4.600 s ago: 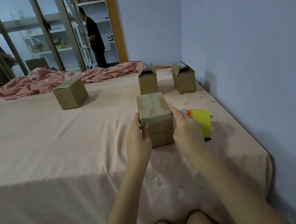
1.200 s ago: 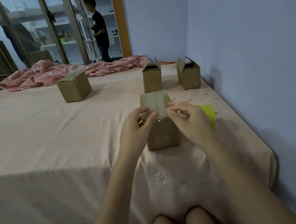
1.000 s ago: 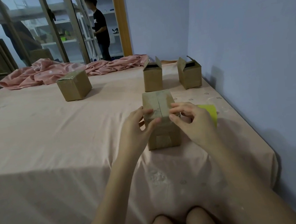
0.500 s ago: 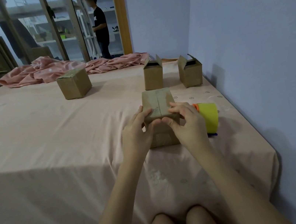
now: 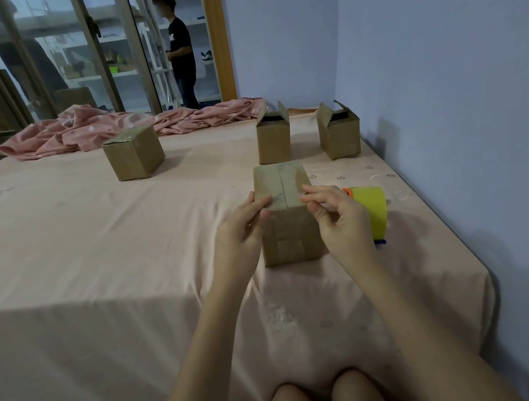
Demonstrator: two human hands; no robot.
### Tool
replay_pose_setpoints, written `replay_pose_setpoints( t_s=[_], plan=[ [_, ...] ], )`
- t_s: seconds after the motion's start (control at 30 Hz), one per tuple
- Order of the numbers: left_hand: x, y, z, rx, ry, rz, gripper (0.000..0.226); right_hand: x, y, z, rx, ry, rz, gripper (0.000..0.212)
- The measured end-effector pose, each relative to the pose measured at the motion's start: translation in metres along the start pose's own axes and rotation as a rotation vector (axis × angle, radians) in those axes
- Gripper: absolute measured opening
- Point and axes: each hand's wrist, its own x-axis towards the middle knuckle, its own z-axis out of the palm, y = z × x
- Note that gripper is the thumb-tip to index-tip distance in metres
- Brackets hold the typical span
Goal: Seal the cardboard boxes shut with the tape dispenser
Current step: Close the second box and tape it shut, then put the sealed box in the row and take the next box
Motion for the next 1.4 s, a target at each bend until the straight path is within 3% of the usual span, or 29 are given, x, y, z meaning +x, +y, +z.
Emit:
replay_pose_setpoints(
  t_s=[0.17, 0.27, 0.4, 0.57, 0.7, 0.8, 1.0, 1.17, 1.27, 1.4],
  plan=[
    [-0.004, 0.002, 0.001, -0.100, -0.022, -0.054, 0.044, -0.001, -0.004, -0.005, 0.057, -0.051, 0.058, 0.023],
    [-0.012, -0.003, 0.005, -0.215, -0.018, -0.169, 0.068, -0.009, -0.003, -0.007, 0.210, -0.088, 0.189, 0.043],
    [-0.019, -0.015, 0.014, -0.080, 0.045, -0.262, 0.086, -0.026, 0.002, 0.002, 0.160, -0.176, 0.364, 0.064],
    [-0.027, -0.005, 0.036, 0.092, 0.169, -0.200, 0.075, -0.040, 0.006, 0.012, 0.188, -0.186, 0.475, 0.043],
    [-0.024, 0.005, 0.051, 0.176, 0.302, -0.241, 0.098, -0.036, -0.003, 0.013, 0.322, -0.119, 0.553, 0.035],
    [-0.019, 0.007, 0.055, 0.285, 0.426, -0.248, 0.089, -0.033, -0.009, 0.017, 0.353, -0.172, 0.559, 0.034],
    [0.002, 0.001, 0.030, 0.284, 0.447, -0.352, 0.103, 0.003, -0.009, 0.034, 0.006, -0.209, 0.576, 0.038],
    [0.044, -0.012, -0.011, 0.315, 0.473, -0.337, 0.104, 0.047, -0.012, 0.075, -0.153, -0.360, 0.578, 0.040],
    [0.071, -0.022, -0.026, 0.334, 0.443, -0.347, 0.102, 0.064, -0.004, 0.098, -0.418, -0.431, 0.534, 0.043],
    [0.105, -0.040, -0.040, 0.370, 0.375, -0.340, 0.102, 0.076, 0.013, 0.117, -0.645, -0.423, 0.651, 0.056]
  ],
)
